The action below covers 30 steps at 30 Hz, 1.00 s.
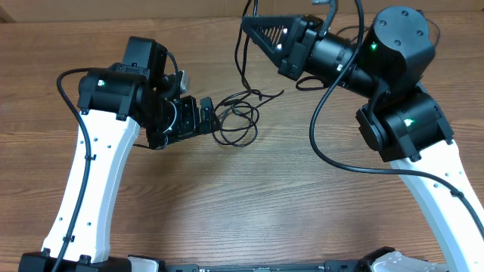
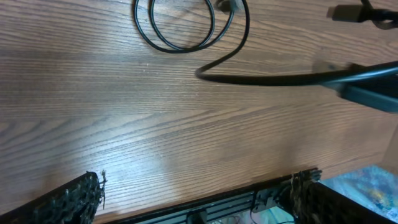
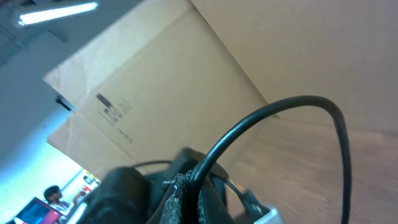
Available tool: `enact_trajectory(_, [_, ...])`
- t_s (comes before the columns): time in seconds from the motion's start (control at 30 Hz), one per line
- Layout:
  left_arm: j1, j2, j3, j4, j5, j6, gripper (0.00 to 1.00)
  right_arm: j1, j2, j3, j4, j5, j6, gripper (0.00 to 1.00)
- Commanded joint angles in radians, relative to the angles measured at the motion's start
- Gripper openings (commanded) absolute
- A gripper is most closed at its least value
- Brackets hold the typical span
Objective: Untangle cables
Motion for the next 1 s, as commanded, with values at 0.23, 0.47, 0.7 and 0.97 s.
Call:
enact_trajectory(0.23, [-0.052, -0.002, -0.015, 0.01, -0.006, 0.051, 1.0, -0.019, -0.018, 0.021, 0.138, 0.055, 0.155, 0.04])
enact_trajectory(0.47, [-0.053, -0.002, -0.015, 0.008, -0.011, 0.051, 1.0, -0.113, -0.046, 0.021, 0.205, 0.059, 0.223, 0.04])
enact_trajectory(0.7, [-0.052, -0.002, -0.015, 0.008, -0.011, 0.051, 1.0, -0.32, -0.056, 0.035, 0.275, 0.064, 0.314, 0.04])
enact_trajectory(0.97, [-0.052, -0.002, -0.015, 0.014, -0.01, 0.051, 1.0, -0.538, -0.054, 0.037, 0.18, 0.035, 0.339, 0.04])
